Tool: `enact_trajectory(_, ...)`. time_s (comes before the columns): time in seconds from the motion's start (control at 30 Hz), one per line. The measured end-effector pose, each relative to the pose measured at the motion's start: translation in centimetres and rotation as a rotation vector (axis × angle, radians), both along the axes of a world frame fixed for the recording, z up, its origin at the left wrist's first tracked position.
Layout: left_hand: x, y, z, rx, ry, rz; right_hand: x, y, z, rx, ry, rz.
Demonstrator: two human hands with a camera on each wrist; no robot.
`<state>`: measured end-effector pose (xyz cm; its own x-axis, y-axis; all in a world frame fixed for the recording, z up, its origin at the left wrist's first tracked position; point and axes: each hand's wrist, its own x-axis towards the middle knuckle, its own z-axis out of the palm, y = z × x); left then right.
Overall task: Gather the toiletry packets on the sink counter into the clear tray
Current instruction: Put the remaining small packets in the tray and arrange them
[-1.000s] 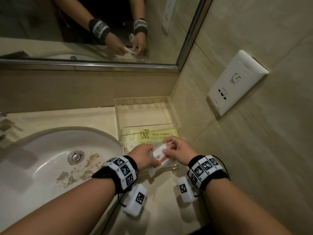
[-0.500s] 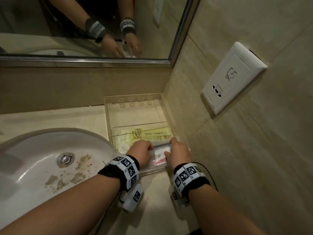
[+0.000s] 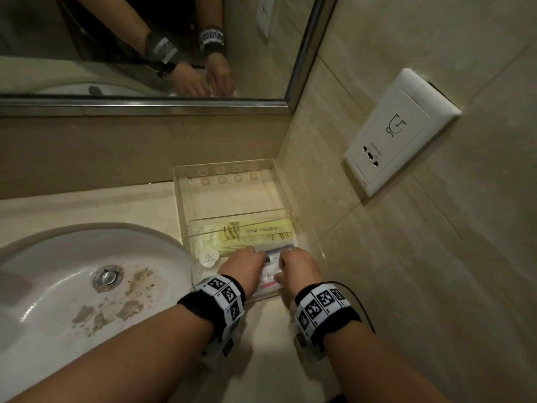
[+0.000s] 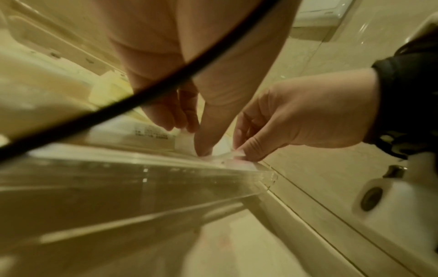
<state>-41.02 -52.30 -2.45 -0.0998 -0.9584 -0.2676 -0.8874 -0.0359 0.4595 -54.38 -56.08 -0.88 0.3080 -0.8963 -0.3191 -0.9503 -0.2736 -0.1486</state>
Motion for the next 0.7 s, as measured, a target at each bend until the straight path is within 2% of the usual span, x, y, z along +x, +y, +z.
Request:
enact_trajectory(0.1, -0.1, -0.3, 0.0, -0.001, 0.017, 0.002, 0.2, 0.0, 0.3, -0.032, 0.047, 0.054)
enact_trajectory(0.23, -0.1, 0.1, 0.2, 0.0, -0.002, -0.048, -0.2, -0.3, 0.8, 0.115, 0.019, -0.02)
enact_trajectory(0.33, -0.2, 0.4, 0.4, 0.018, -0.043, -0.125, -0.3, -0.6, 1.0, 0.163, 0.002, -0.003)
enact_trajectory(0.53, -1.5, 1.4, 1.0, 0.084, -0.119, -0.215, 0.0, 0.0, 0.4, 0.03, -0.025, 0.03)
enact_trajectory(0.63, -1.1, 1.5, 0.9, 0.129, -0.056, -0.192, -0.1, -0.1, 0.2, 0.037, 0.004, 0.068)
enact_trajectory(0.7, -0.6, 1.4, 1.0, 0.065, -0.026, -0.177, -0.1, -0.3, 0.2, -0.028, -0.003, 0.075)
